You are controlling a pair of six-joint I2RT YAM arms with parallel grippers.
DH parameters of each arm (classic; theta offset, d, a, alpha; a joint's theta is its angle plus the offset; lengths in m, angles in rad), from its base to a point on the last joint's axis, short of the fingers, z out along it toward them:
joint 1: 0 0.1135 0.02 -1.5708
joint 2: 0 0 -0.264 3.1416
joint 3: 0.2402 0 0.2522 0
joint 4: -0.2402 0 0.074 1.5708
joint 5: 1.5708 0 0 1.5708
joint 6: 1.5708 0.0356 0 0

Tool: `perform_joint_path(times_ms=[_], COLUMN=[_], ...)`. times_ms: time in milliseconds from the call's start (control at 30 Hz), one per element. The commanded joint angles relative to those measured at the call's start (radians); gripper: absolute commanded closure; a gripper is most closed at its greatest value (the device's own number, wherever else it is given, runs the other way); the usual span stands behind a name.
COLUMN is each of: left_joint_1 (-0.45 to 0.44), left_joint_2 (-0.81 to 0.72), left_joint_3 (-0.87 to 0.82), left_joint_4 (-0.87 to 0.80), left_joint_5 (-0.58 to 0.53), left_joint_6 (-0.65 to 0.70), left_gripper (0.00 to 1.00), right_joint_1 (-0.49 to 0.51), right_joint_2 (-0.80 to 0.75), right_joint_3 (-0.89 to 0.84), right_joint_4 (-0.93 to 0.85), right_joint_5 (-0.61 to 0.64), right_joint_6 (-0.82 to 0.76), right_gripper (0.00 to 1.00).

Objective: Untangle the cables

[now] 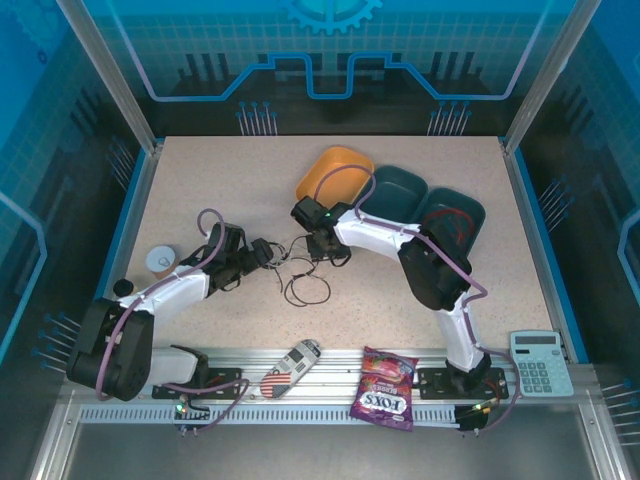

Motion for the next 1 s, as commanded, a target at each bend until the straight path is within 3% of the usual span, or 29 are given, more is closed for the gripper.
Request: perform_joint_path(times_ms=[0,333,533,967], left_joint_1=[0.009,0.009,0.009,0.009], left_joint_2=[-0.022,-0.022,-0.032,-0.04], left_joint_3=[-0.009,-0.006,-0.008,-0.011], left_joint_4=[-0.011,-0.016,-0.018,-0.018], left_joint_5=[0.015,0.017,0.016,0.018], left_joint_6=[-0.004,-0.002,0.003,0.003], left_gripper=[0.01,0.01,0.01,0.01], right_joint_1=[-0.011,-0.012,-0.028,-0.044], right_joint_2=[-0.05,-0.146,-0.239,-0.278], right_joint_3=[-0.033,-0.132,-0.251,-0.33], right_joint_4=[-0.006,0.009,0.11,0.238], right_joint_5=[0.0,-0.035,-0.133,-0.251], right_joint_6=[0.009,0.001,-0.032,-0.092], right_gripper=[0.6,0.6,0.49,0.48])
